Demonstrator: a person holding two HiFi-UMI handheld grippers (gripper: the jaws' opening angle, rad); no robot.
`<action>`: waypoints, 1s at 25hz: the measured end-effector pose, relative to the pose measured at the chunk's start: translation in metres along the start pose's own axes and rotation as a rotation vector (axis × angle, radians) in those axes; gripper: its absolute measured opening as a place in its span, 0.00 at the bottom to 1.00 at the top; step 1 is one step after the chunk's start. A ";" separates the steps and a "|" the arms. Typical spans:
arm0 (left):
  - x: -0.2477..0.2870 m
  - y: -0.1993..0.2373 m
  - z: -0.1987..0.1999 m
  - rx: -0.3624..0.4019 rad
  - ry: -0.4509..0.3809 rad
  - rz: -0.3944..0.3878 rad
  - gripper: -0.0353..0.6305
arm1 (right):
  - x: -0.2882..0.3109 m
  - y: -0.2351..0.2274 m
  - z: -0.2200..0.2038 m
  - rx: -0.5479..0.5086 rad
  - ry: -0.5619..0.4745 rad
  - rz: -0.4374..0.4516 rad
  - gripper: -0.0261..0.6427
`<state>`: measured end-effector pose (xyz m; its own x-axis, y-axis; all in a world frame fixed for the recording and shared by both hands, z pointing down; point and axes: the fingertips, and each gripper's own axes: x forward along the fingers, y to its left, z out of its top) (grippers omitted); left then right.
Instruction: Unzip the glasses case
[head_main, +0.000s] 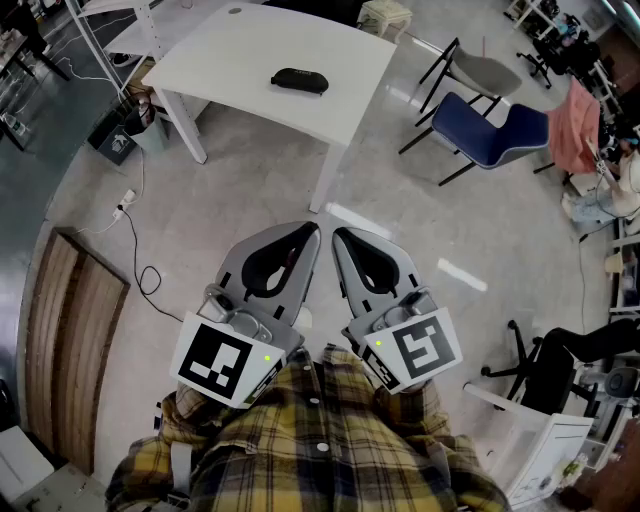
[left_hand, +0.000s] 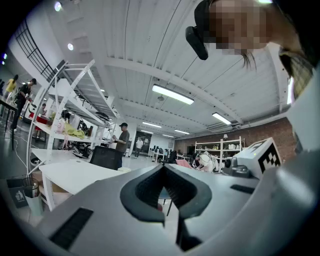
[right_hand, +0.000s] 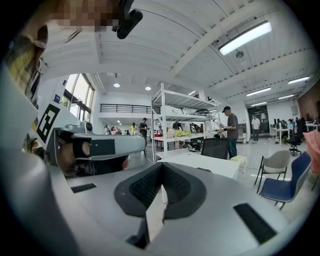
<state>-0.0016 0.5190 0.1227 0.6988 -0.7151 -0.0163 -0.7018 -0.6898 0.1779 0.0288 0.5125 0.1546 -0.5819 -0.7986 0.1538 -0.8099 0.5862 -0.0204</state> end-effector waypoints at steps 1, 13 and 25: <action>0.002 0.000 0.000 0.001 -0.001 -0.001 0.06 | 0.001 -0.001 0.000 0.002 -0.003 0.000 0.04; 0.017 0.002 -0.004 0.001 -0.012 0.019 0.06 | 0.000 -0.021 -0.002 0.014 -0.016 0.007 0.04; 0.030 0.028 -0.006 -0.010 -0.027 0.093 0.06 | 0.018 -0.035 -0.013 0.014 0.009 0.048 0.04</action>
<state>0.0008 0.4788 0.1331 0.6266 -0.7789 -0.0262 -0.7619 -0.6193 0.1896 0.0479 0.4794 0.1705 -0.6191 -0.7685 0.1615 -0.7823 0.6215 -0.0413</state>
